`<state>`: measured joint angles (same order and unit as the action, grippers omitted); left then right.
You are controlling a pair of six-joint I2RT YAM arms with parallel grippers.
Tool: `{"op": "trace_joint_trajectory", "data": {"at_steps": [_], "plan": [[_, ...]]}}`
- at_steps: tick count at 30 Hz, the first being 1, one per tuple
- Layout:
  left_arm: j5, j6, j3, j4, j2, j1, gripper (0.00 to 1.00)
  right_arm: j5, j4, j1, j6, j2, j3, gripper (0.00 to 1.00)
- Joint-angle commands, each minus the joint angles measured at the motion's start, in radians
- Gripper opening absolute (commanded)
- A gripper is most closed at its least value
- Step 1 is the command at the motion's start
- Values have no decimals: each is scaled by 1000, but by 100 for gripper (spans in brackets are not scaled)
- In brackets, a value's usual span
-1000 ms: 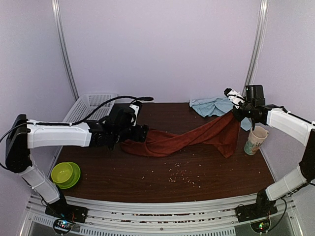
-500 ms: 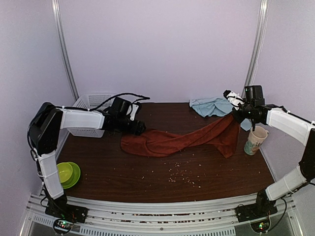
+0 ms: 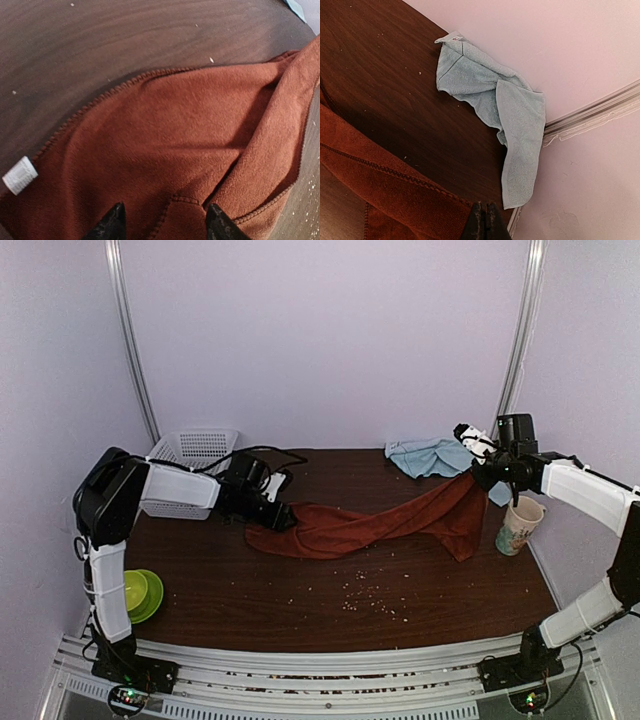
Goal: Roll the towels
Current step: Flatten out the towel at the center of the board.
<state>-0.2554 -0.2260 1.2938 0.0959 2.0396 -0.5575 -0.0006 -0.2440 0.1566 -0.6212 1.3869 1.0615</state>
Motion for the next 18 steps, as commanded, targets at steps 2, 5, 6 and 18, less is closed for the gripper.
{"op": "trace_joint_trajectory", "data": {"at_steps": [2, 5, 6, 18], "plan": [[-82, -4, -31, -51, 34, 2, 54, -2, -3, -3, 11, 20, 11, 0], [-104, -3, -36, -53, 42, 1, 49, -3, -3, -3, 12, 25, 14, 0], [-108, -3, -39, -54, 40, 2, 48, -3, -3, -2, 12, 24, 13, 0], [-141, -2, -133, -81, -38, -1, 28, 32, 16, -2, 30, 44, 21, 0]]}}
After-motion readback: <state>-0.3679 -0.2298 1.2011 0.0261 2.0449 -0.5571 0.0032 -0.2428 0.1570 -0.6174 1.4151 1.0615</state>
